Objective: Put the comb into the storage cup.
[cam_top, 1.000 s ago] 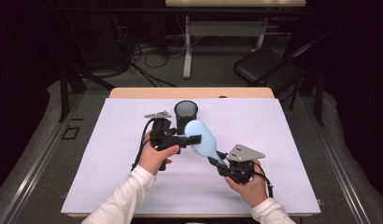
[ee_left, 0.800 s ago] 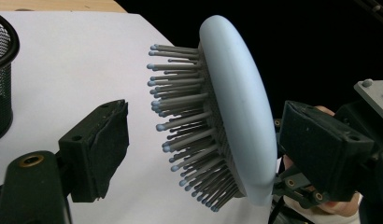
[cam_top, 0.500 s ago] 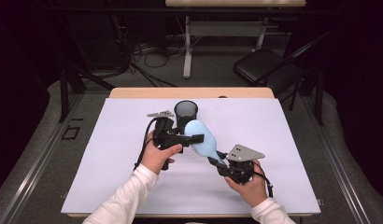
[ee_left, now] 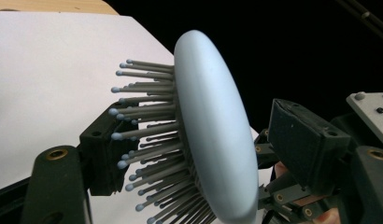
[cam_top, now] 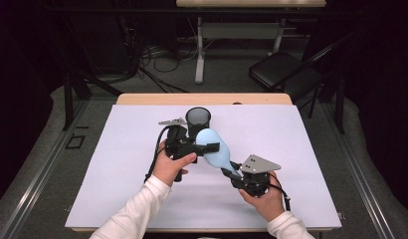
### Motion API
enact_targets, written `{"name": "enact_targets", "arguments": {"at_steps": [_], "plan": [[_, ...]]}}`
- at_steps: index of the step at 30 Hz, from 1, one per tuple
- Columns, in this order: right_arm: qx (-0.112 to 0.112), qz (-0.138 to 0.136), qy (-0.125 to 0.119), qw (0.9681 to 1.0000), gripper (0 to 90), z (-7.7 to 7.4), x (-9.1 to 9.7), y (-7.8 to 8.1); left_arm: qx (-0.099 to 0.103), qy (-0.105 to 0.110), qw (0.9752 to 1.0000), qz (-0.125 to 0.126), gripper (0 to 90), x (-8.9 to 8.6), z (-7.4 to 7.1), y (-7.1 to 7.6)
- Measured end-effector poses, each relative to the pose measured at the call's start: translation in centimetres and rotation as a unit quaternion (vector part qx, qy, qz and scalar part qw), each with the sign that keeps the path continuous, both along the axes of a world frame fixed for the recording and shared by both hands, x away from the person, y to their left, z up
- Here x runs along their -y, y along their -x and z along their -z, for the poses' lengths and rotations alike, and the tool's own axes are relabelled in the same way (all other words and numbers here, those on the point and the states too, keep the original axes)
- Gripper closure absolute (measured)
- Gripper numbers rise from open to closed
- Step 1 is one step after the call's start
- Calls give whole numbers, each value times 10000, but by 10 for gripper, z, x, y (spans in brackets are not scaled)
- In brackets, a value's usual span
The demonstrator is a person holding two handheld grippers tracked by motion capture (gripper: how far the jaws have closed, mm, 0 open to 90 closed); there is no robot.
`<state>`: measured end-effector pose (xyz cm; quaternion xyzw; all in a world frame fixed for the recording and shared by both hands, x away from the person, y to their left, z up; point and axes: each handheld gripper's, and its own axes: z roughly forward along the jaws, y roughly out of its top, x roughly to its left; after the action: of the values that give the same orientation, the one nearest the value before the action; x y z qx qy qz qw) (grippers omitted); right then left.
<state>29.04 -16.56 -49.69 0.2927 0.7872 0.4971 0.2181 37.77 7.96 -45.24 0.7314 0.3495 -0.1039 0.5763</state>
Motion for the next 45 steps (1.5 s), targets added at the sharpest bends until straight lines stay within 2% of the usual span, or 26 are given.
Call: {"name": "enact_targets", "arguments": {"at_steps": [3,8,11,20,27,31,45], "plan": [[21,-6,-3,10000,693,0,0,0,-13,92,10000,-20,282,0,-1,0],[35,-7,9,10000,693,0,0,0,-39,45,10000,-26,306,0,0,0],[31,-11,4,10000,693,0,-1,0,49,-29,10000,-61,326,0,0,1],[45,-19,30,10000,693,1,-1,1,-69,-7,9999,-115,393,-2,1,1],[44,-26,31,10000,693,1,-2,1,-103,11,9999,-133,398,-2,2,0],[38,-24,49,10000,694,2,-2,1,-150,4,9998,-121,399,-3,2,0],[64,-36,47,10000,694,3,-3,2,-485,259,9984,-113,452,-6,2,0]]}}
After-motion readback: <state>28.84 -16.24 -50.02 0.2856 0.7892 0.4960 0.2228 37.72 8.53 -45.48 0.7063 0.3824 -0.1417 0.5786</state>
